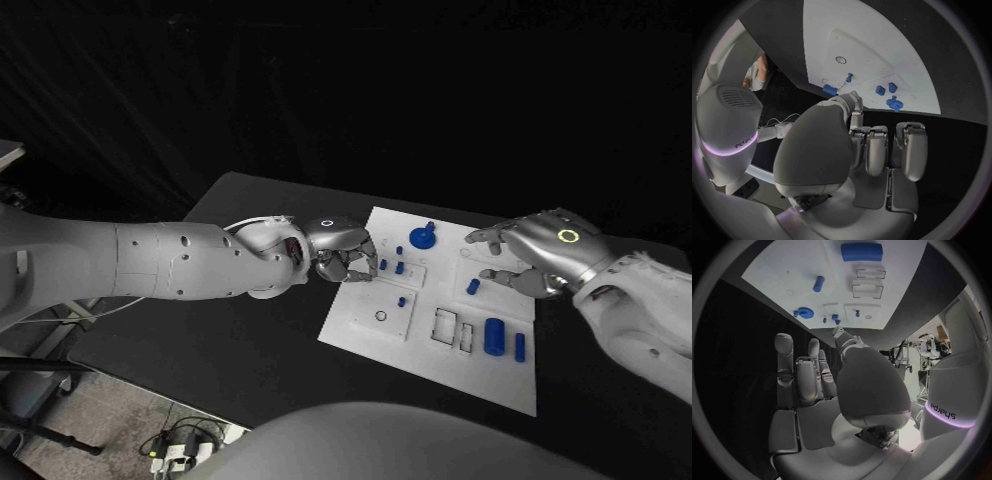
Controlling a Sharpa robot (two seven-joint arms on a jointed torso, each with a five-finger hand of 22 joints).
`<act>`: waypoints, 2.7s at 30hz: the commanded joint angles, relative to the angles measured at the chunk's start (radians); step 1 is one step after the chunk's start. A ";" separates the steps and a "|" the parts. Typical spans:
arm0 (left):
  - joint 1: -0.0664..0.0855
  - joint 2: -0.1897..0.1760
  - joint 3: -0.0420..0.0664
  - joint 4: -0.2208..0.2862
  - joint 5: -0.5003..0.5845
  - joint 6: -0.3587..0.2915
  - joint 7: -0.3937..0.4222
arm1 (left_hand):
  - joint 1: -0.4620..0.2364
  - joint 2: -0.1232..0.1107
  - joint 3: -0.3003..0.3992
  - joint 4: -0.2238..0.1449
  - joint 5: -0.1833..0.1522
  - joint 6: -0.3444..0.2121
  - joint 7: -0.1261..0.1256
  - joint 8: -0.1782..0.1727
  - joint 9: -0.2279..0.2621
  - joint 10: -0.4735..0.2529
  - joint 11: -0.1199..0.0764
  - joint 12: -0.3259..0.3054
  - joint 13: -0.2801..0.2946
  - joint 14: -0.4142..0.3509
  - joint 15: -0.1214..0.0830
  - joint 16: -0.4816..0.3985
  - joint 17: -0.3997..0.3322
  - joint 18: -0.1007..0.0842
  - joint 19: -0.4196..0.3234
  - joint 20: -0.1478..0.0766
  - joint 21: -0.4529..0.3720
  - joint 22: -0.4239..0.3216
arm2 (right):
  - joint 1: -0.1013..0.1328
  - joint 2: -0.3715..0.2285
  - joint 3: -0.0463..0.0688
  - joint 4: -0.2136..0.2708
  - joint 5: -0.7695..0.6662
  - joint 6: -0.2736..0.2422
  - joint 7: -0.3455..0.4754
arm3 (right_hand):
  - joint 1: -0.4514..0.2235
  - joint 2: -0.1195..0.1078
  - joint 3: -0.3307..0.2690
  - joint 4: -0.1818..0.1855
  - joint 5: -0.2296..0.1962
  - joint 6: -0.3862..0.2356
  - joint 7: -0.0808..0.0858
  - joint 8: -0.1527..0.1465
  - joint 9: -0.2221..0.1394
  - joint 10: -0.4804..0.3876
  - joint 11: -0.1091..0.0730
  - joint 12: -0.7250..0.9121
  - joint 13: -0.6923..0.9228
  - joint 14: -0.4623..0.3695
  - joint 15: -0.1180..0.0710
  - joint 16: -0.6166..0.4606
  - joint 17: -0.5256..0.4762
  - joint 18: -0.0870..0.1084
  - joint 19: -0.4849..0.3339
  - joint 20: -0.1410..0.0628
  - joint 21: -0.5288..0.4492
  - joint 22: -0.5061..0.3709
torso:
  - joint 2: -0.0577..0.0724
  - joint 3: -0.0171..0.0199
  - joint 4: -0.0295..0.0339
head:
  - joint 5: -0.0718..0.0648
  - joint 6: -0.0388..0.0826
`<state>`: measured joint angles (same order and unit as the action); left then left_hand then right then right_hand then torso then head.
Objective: Assemble the parts on the task board
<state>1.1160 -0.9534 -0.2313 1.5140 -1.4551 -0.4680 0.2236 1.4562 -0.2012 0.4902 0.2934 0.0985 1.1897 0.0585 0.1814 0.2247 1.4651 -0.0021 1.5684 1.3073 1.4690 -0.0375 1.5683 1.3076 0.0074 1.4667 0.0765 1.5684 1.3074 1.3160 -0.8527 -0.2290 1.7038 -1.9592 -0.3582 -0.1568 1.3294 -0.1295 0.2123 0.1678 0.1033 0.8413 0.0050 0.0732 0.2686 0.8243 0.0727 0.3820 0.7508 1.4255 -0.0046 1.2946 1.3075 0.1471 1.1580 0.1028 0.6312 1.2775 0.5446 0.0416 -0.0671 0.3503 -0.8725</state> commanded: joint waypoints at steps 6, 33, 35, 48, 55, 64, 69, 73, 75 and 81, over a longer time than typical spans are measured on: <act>-0.003 -0.001 0.000 0.009 0.007 -0.008 -0.002 | -0.004 0.008 0.005 0.000 0.001 -0.001 0.006 -0.007 -0.001 0.106 0.009 0.002 0.263 0.102 0.007 0.003 0.263 -0.007 0.104 0.005 0.002 0.263 | 0.011 -0.062 -0.003 -0.041 0.195 0.045 -0.010 | 0.014 -0.026 -0.034 0.039 0.140 0.019 0.032 0.001 -0.006 -0.138 0.034 -0.197 -0.148 0.038 0.018 0.075 0.107 -0.023 0.112 0.016 0.202 0.092 | 0.000 0.0002 -0.0019 | -0.072 0.000; -0.004 -0.008 0.000 0.024 0.011 -0.003 0.006 | -0.002 0.011 0.009 -0.002 0.003 0.006 0.003 -0.003 -0.001 0.106 0.007 0.002 0.263 0.102 0.006 0.003 0.263 -0.007 0.104 0.005 0.002 0.263 | -0.137 0.112 -0.003 -0.284 0.292 0.021 0.060 | 0.057 0.002 -0.034 0.032 0.124 0.003 0.100 -0.004 0.014 0.024 0.034 -0.092 -0.191 0.057 0.027 0.137 0.113 -0.045 0.168 0.024 0.382 0.159 | 0.000 -0.0006 -0.0011 | -0.105 0.000; -0.004 -0.008 0.000 0.023 0.012 -0.001 0.005 | -0.002 0.011 0.010 -0.002 0.003 0.006 0.003 -0.003 -0.001 0.106 0.007 0.002 0.263 0.102 0.006 0.003 0.263 -0.007 0.104 0.005 0.002 0.263 | -0.140 0.124 -0.003 -0.294 0.304 0.015 0.064 | 0.061 0.005 -0.031 0.027 0.132 -0.003 0.105 -0.006 0.013 0.028 0.033 -0.091 -0.194 0.056 0.028 0.137 0.111 -0.045 0.167 0.024 0.382 0.158 | -0.001 -0.0005 -0.0015 | -0.106 0.000; -0.004 -0.016 0.000 0.021 0.018 0.010 0.001 | -0.002 0.011 0.010 -0.002 0.003 0.006 0.003 -0.003 -0.001 0.106 0.007 0.002 0.263 0.102 0.006 0.003 0.263 -0.007 0.104 0.005 0.002 0.263 | -0.162 0.189 -0.002 -0.355 0.359 0.030 0.058 | 0.078 0.016 0.007 0.000 0.182 0.021 0.112 0.010 0.018 0.092 0.028 -0.078 -0.227 0.057 0.032 0.148 0.109 -0.046 0.165 0.031 0.403 0.161 | 0.000 -0.0002 -0.0006 | -0.110 0.000; -0.004 -0.016 0.000 0.018 0.019 0.015 0.001 | -0.002 0.012 0.010 -0.002 0.003 0.006 0.003 -0.003 -0.001 0.106 0.007 0.002 0.263 0.102 0.006 0.003 0.263 -0.007 0.104 0.005 0.002 0.263 | -0.172 0.221 -0.001 -0.387 0.363 0.042 0.059 | 0.069 0.010 0.032 -0.004 0.198 0.071 0.106 0.033 0.032 0.126 0.023 -0.085 -0.256 0.088 0.029 0.191 0.151 -0.058 0.204 0.027 0.484 0.177 | 0.001 -0.0005 0.0000 | -0.116 0.000; -0.003 -0.020 0.000 0.018 0.020 0.018 -0.001 | -0.002 0.012 0.011 -0.001 0.003 0.006 0.003 -0.004 -0.001 0.106 0.007 0.002 0.263 0.102 0.006 0.003 0.263 -0.007 0.104 0.005 0.002 0.263 | -0.179 0.241 0.000 -0.407 0.372 0.051 0.060 | 0.056 0.005 0.030 -0.009 0.139 0.100 0.098 0.049 0.053 0.138 0.021 -0.080 -0.263 0.087 0.027 0.194 0.149 -0.059 0.205 0.026 0.500 0.179 | -0.001 -0.0005 -0.0009 | -0.109 0.000; -0.003 -0.020 0.000 0.014 0.020 0.020 -0.003 | -0.002 0.012 0.011 -0.001 0.003 0.005 0.004 -0.004 -0.001 0.106 0.007 0.002 0.263 0.102 0.006 0.003 0.263 -0.007 0.104 0.005 0.002 0.263 | -0.179 0.249 0.000 -0.408 0.378 0.047 0.065 | 0.070 0.012 0.039 -0.024 0.151 0.118 0.101 0.062 0.069 0.164 0.012 -0.060 -0.258 0.088 0.021 0.196 0.149 -0.059 0.206 0.022 0.509 0.180 | -0.001 -0.0004 -0.0011 | -0.110 0.000; -0.003 -0.021 0.000 0.012 0.020 0.023 -0.005 | -0.002 0.012 0.011 -0.001 0.003 0.005 0.004 -0.004 -0.001 0.106 0.007 0.002 0.263 0.102 0.006 0.003 0.263 -0.007 0.104 0.005 0.002 0.263 | -0.179 0.252 0.000 -0.409 0.380 0.043 0.065 | 0.091 0.013 0.053 -0.050 0.235 0.154 0.099 0.091 0.104 0.178 0.002 -0.038 -0.246 0.076 0.012 0.183 0.128 -0.054 0.188 0.014 0.486 0.173 | -0.001 -0.0005 -0.0005 | -0.110 0.000; -0.003 -0.021 0.000 0.012 0.020 0.024 -0.006 | -0.002 0.012 0.011 -0.001 0.003 0.005 0.004 -0.004 -0.001 0.106 0.007 0.002 0.263 0.102 0.006 0.003 0.263 -0.007 0.104 0.005 0.002 0.263 | -0.179 0.253 0.000 -0.410 0.381 0.042 0.066 | 0.095 0.014 0.056 -0.059 0.254 0.162 0.098 0.103 0.121 0.182 -0.001 -0.028 -0.240 0.072 0.010 0.178 0.122 -0.053 0.183 0.012 0.481 0.171 | -0.001 -0.0003 -0.0004 | -0.108 0.000; -0.003 -0.022 0.000 0.010 0.020 0.028 -0.009 | -0.002 0.012 0.011 -0.001 0.003 0.005 0.004 -0.004 -0.001 0.106 0.008 0.002 0.263 0.102 0.006 0.003 0.263 -0.007 0.104 0.005 0.002 0.263 | -0.179 0.253 0.000 -0.411 0.383 0.036 0.068 | 0.111 0.021 0.065 -0.087 0.278 0.180 0.102 0.148 0.176 0.197 -0.014 0.005 -0.219 0.066 0.000 0.173 0.112 -0.051 0.175 0.003 0.478 0.169 | 0.000 -0.0003 -0.0011 | -0.104 0.000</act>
<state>1.1123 -0.9755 -0.2312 1.5237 -1.4401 -0.4566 0.2193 1.4562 -0.2012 0.4957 0.2936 0.0985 1.1897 0.0585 0.1814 0.2250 1.4650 -0.0021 1.5684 1.3076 1.4690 -0.0375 1.5683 1.3079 0.0074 1.4667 0.0765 1.5684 1.3074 1.1372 -0.6008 -0.2289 1.2929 -1.5761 -0.3229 -0.0980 1.4278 -0.1086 0.2752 0.0853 0.3759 1.0155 0.1064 0.2131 0.4348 1.0144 0.0580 0.3834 0.5286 1.4664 0.0018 1.4722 1.3077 0.0994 1.3397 0.1085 1.1116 1.3073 0.5438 0.0412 -0.0678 0.2448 -0.8725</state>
